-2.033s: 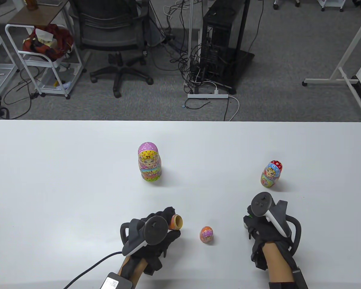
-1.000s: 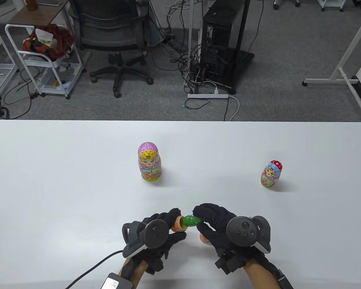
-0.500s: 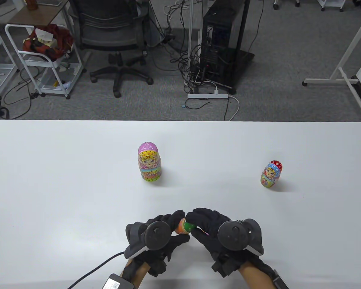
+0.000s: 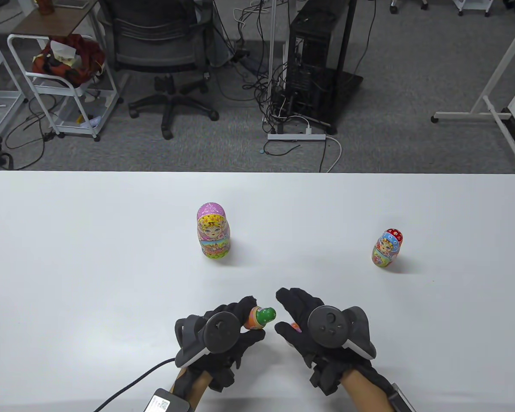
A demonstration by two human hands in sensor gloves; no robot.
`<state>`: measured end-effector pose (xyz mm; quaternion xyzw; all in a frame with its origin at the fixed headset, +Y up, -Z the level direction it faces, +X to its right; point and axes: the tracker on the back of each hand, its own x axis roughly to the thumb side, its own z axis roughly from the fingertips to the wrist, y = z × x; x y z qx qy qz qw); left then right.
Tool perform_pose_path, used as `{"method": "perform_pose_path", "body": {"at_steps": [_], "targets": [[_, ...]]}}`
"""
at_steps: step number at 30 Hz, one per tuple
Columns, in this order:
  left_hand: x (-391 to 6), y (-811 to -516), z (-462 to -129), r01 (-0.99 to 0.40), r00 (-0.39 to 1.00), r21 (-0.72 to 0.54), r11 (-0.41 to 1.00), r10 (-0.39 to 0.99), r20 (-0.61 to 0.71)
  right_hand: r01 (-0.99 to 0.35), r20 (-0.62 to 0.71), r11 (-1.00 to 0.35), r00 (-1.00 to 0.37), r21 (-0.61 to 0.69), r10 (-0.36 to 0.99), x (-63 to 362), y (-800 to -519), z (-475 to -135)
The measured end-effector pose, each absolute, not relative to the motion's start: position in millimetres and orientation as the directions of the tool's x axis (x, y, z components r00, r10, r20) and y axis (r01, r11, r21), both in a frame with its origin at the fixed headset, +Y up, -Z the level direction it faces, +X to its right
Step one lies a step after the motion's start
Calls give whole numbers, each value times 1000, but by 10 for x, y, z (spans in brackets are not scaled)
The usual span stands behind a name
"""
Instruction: Nest individual Russian dolls into a nested set
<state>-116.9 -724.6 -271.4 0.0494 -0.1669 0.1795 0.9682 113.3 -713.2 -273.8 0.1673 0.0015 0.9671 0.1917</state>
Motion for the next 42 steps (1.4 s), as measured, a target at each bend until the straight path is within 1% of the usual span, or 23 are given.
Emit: {"method": "perform_pose_path", "body": {"at_steps": [2,5,9,13,16,21,24,26,29,30,31,35,39,42], "targets": [[-1174,-7244,-2718,-362,882,40,931,328,339,-290,289,-950,-906,113,310,1131,-7203,-2767],[-1175,-7247,-2719,-361,883,36,932,329,336,-157,268,-956,-937,246,223,1118,-7330,-2800],[-1174,-7245,-2717,-352,886,37,935,320,337,-108,248,-935,-948,339,199,1101,-7457,-2826],[-1172,-7245,-2720,-347,887,34,937,316,336,-62,251,-920,-953,387,169,1071,-7549,-2840],[-1172,-7244,-2719,-347,887,33,937,316,338,-67,248,-925,-954,375,170,1060,-7557,-2844],[-1166,-7248,-2722,-346,886,32,938,315,341,-38,269,-939,-954,341,136,1029,-7547,-2828],[-1168,-7247,-2721,-342,888,33,939,312,339,-28,275,-960,-955,280,108,1046,-7491,-2825],[-1170,-7250,-2729,-331,897,30,943,304,321,-68,265,-970,-955,234,131,1080,-7416,-2829],[-1184,-7250,-2733,-304,915,47,952,277,294,-244,249,-958,-929,150,276,1178,-7243,-2820],[-1187,-7252,-2735,-303,916,45,952,279,288,-272,249,-952,-921,139,299,1191,-7220,-2819],[-1189,-7254,-2739,-305,916,44,951,281,286,-358,247,-928,-894,107,373,1230,-7153,-2814],[-1191,-7254,-2741,-300,919,43,953,277,281,-535,269,-844,-809,33,523,1302,-7022,-2783],[-1175,-7258,-2734,-297,915,30,954,276,295,-645,320,-762,-713,48,624,1285,-6990,-2754],[-1145,-7247,-2720,-289,912,29,957,266,314,-660,337,-748,-691,65,640,1237,-6991,-2734]]}}
